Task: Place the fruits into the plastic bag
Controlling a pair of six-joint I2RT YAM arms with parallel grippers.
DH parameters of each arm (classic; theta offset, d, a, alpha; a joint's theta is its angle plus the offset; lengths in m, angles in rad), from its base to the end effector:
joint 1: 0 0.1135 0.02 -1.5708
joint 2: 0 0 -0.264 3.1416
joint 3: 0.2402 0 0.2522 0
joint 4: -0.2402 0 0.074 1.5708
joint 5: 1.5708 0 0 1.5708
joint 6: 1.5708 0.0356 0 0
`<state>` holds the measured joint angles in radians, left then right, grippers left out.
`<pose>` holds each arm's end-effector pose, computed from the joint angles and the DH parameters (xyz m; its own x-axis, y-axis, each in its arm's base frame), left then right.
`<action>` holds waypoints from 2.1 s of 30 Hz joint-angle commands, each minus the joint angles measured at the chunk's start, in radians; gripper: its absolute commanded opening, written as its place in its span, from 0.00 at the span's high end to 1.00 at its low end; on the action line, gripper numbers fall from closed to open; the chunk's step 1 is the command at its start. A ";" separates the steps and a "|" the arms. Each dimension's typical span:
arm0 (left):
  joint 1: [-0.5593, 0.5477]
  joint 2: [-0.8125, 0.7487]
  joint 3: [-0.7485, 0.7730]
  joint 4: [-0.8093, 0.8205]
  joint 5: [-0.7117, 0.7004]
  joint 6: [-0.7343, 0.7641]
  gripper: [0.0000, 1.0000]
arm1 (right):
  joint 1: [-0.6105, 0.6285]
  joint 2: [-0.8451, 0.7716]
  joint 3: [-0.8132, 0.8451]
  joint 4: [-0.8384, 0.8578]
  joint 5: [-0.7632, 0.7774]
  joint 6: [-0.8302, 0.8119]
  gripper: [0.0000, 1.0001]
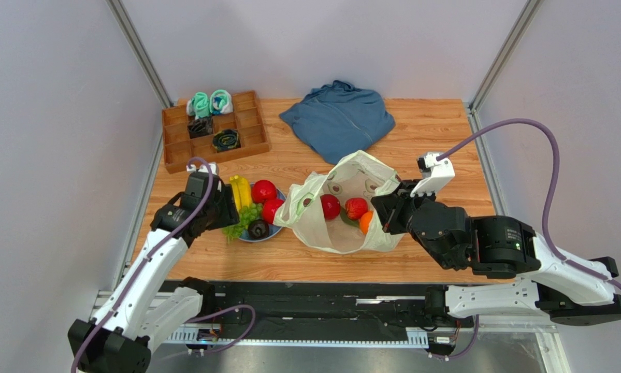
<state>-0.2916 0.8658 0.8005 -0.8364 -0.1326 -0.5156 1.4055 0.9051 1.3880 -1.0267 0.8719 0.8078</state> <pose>0.1594 -0.0429 0.2727 -0.7554 -0.2835 -0.5908 -0.1908 0.9577 -0.2156 0.0481 0.1227 0.4379 -0.4396 0.1909 -0.8777 -0.3025 0.8886 0.3448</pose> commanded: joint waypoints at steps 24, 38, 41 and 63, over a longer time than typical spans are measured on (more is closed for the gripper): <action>0.083 0.168 -0.067 0.166 0.077 -0.009 0.48 | -0.003 -0.025 -0.003 0.039 0.030 0.022 1.00; 0.089 0.194 -0.078 0.171 0.097 -0.015 0.55 | -0.003 -0.029 -0.007 0.039 0.029 0.025 1.00; 0.089 0.184 -0.078 0.163 0.093 -0.018 0.58 | -0.003 -0.028 -0.006 0.040 0.026 0.025 1.00; 0.089 0.148 -0.061 0.099 0.067 -0.034 0.90 | -0.003 -0.026 -0.012 0.039 0.021 0.031 1.00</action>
<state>-0.2089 1.0397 0.7261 -0.7158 -0.0544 -0.5419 1.4055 0.8867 1.3872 -1.0264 0.8722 0.8154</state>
